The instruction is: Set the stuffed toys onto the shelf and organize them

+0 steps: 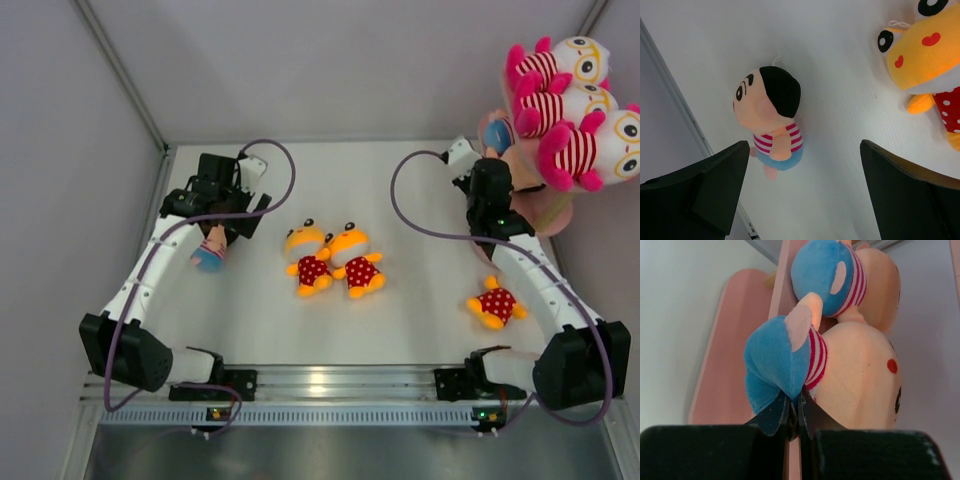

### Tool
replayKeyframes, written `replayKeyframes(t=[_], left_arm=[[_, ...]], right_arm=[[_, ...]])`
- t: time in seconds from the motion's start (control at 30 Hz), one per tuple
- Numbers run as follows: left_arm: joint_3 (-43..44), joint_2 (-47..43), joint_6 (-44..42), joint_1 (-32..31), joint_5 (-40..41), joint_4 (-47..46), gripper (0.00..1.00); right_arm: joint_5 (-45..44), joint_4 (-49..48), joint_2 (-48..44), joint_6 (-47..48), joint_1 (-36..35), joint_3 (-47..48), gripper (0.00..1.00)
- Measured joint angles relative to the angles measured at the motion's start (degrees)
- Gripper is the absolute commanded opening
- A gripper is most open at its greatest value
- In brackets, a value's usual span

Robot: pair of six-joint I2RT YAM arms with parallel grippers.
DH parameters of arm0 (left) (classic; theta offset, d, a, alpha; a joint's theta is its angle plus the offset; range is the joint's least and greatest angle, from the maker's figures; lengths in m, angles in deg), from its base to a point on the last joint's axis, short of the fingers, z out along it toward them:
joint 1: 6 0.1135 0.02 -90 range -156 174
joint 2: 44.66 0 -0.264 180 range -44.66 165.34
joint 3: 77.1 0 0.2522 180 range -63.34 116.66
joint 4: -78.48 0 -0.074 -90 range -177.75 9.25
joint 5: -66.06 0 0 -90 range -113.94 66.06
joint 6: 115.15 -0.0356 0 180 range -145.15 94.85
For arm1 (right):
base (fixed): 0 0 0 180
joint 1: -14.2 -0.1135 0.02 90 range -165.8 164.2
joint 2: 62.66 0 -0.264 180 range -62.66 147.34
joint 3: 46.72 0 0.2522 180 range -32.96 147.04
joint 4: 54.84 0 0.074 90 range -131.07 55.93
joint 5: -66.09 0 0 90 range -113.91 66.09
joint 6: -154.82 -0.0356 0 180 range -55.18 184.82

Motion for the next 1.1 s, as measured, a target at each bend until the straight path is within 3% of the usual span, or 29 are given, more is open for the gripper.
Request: replayKeyframes(t=[0.5, 0.63, 0.73, 1.03, 1.1], left_arm=[[0.0, 0.9, -0.2, 0.0, 0.6, 0.0, 0.98], [0.0, 1.7, -0.3, 0.0, 0.9, 0.0, 0.98], [0.0, 2.1, -0.3, 0.0, 1.1, 0.0, 0.98], [0.2, 2.6, -0.4, 0.0, 1.4, 0.0, 0.98], [0.2, 2.6, -0.4, 0.0, 1.3, 0.0, 0.98]], right_arm=[[6.9, -11.6, 5.7, 4.1, 7.0, -1.0, 0.01], [9.1, -13.1, 7.4, 4.0, 7.9, -0.2, 0.04], [10.3, -13.9, 9.0, 3.6, 8.4, 0.9, 0.13], [11.8, -12.7, 8.2, 0.1, 8.6, 1.5, 0.62], [12.4, -11.6, 6.7, -0.6, 8.6, 1.5, 0.66]])
